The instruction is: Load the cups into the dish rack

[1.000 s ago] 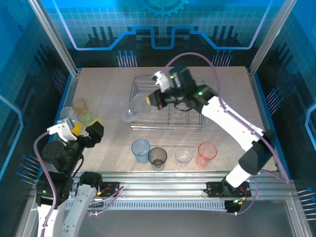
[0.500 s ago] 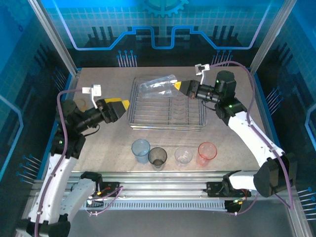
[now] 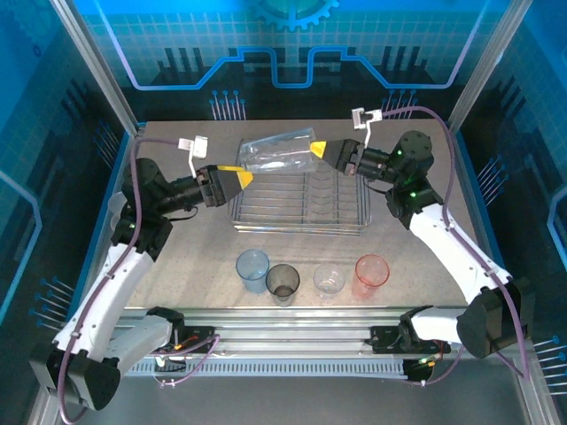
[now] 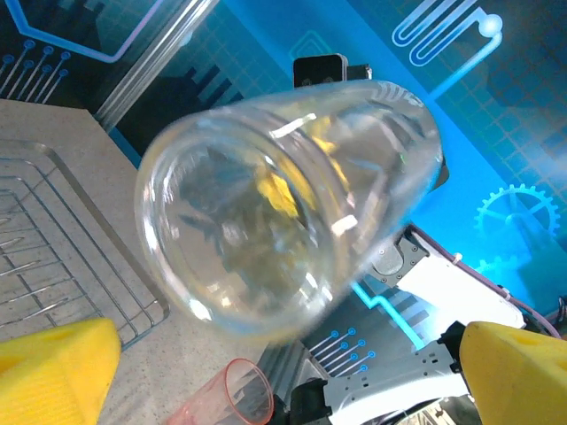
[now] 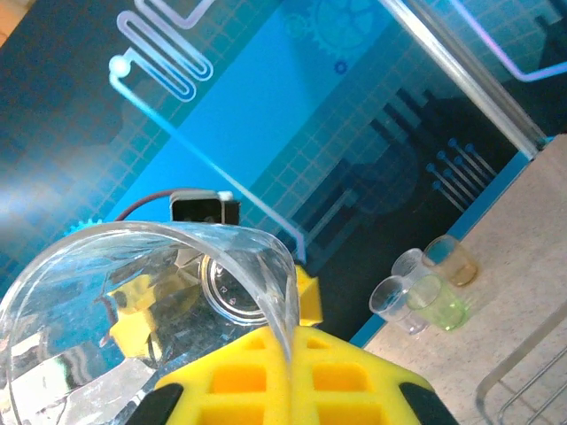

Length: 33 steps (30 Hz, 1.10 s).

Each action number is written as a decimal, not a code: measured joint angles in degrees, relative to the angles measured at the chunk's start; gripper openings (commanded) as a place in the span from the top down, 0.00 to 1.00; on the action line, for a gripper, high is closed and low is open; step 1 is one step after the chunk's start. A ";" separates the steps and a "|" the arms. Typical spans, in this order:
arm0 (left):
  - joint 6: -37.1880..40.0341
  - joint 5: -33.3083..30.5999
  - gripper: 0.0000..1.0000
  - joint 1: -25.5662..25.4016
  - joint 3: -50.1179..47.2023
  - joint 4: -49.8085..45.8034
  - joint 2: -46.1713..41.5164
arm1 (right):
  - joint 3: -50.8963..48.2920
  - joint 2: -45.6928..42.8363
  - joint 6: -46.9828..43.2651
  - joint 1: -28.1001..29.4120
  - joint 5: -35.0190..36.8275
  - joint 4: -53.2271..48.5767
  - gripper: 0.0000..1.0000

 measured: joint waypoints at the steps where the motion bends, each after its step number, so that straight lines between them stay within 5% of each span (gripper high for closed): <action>1: -0.02 0.00 0.01 -0.11 0.00 0.35 0.31 | 0.02 0.09 0.00 0.63 -0.24 -0.02 1.00; 14: -3.08 1.84 0.08 -0.22 0.04 6.29 1.09 | 1.51 5.51 0.68 5.90 -2.38 1.07 1.00; 18: -3.17 2.12 0.01 -0.26 0.04 6.43 1.09 | 1.51 6.62 1.55 5.95 -2.51 2.51 1.00; 33: -2.86 2.16 0.02 -0.42 -0.52 6.27 -0.24 | 1.51 6.75 3.23 5.29 -2.56 5.33 1.00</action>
